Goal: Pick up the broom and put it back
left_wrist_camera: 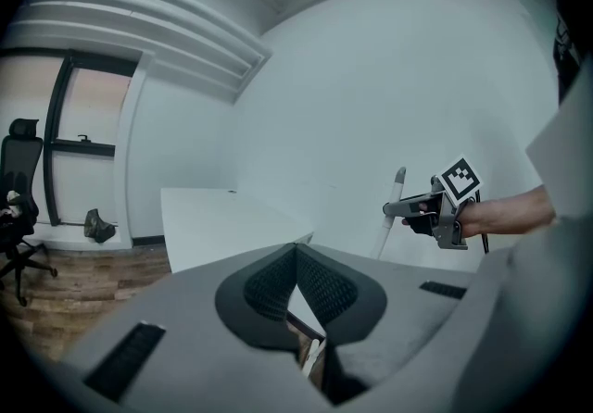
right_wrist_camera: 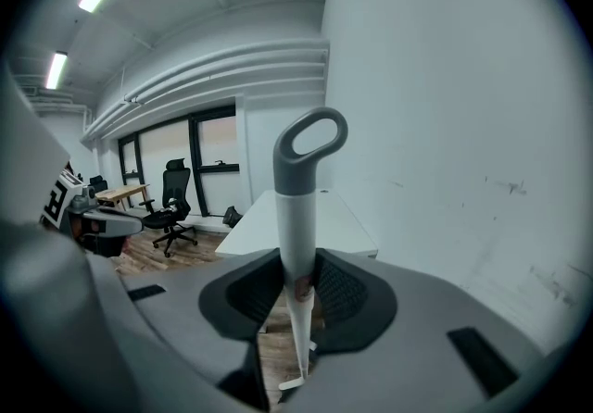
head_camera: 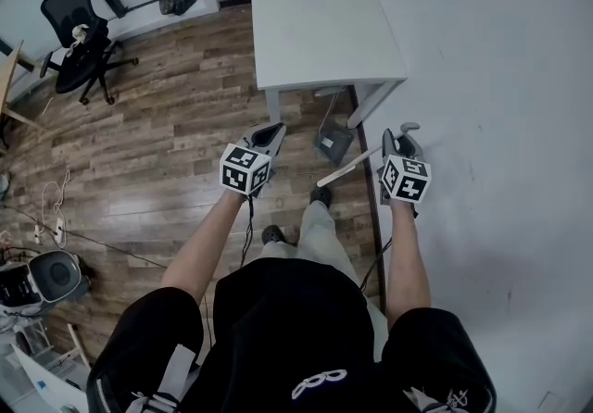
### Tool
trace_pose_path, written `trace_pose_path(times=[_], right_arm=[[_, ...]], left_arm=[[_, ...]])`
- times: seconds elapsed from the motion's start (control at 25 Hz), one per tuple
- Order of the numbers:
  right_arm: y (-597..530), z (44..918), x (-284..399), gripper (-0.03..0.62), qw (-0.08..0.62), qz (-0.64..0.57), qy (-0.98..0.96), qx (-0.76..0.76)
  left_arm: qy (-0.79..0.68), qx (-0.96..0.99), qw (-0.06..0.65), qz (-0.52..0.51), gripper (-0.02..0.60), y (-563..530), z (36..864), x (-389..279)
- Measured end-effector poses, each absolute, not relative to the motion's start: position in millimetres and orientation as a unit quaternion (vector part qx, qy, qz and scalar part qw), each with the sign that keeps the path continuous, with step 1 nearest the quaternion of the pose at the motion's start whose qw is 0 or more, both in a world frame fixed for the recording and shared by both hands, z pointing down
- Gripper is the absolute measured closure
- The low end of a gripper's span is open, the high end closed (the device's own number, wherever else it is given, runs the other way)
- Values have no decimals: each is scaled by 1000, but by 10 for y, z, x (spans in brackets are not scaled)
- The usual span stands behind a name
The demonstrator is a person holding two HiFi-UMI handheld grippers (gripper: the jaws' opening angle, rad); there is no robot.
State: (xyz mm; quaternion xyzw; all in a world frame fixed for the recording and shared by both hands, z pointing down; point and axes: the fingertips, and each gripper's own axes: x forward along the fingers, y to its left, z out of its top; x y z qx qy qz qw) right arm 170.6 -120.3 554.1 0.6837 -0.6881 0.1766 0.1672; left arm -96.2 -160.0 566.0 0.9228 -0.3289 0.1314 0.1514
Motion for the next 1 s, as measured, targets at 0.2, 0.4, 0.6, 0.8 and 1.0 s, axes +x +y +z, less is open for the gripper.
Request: trace_pose_path(times=[0.2,0.4,0.6,0.8,1.0], right_arm=[[-1403,5627,1917,479,176,186,-682,685],[-1632,5735,2153,479,179,193,-678,686],[-1914,5821,2334,479,181,200,-677,684],[-2186,5965,2479,479,193,204,-681,677],[-2476,6043,2639,479,199,207,-677,677]], left_arm=[[-329,920,160,138,570,-1811,5715,-806],[-331,918,165,142,570,-2023,5784,-616],[-335,915,170,147,570,-2248,5837,-455],[-344,910,176,149,569,-2496,5931,-327],[-344,909,182,153,571,-2716,5982,-154]])
